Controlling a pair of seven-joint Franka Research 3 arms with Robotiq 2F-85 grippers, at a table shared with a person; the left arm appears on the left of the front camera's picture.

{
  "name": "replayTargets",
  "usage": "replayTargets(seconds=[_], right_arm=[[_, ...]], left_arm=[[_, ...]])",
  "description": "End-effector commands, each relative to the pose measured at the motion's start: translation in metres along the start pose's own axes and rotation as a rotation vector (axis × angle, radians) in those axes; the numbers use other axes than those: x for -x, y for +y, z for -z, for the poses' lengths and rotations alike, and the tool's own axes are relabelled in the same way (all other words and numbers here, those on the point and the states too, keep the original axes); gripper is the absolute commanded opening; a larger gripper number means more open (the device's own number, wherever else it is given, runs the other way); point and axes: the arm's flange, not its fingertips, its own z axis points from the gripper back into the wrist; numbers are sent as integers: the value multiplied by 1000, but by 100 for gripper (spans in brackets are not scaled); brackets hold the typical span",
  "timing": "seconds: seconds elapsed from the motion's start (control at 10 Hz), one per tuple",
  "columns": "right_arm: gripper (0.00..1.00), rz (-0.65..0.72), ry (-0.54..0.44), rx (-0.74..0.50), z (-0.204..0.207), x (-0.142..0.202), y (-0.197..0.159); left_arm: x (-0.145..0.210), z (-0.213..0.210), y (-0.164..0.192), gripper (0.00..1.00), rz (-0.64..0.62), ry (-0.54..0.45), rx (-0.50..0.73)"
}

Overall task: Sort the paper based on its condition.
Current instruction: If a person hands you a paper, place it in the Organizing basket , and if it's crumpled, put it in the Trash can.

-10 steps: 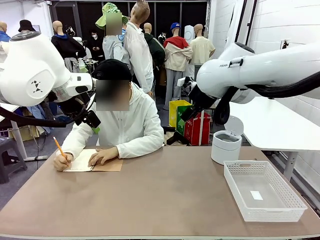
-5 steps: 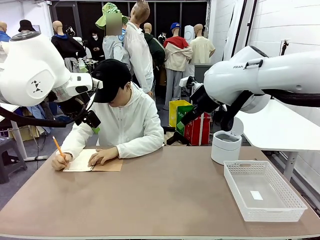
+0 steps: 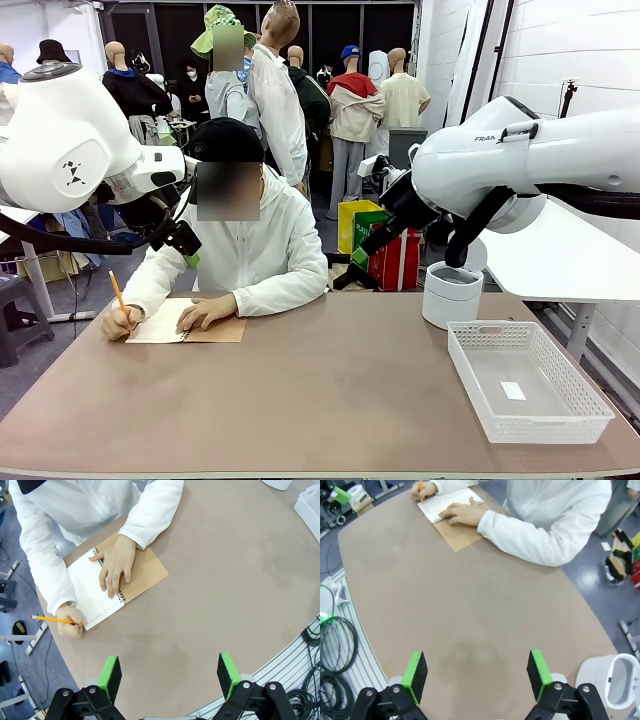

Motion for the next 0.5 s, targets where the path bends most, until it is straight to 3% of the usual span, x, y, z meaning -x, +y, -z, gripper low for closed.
replayTargets(seconds=[0.0, 0.4], right_arm=[[100, 5, 2, 4, 0, -1, 1], [100, 5, 2, 4, 0, -1, 1]], left_arm=[[0, -1, 1, 100, -2, -6, 2], [0, -1, 1, 100, -2, -6, 2]])
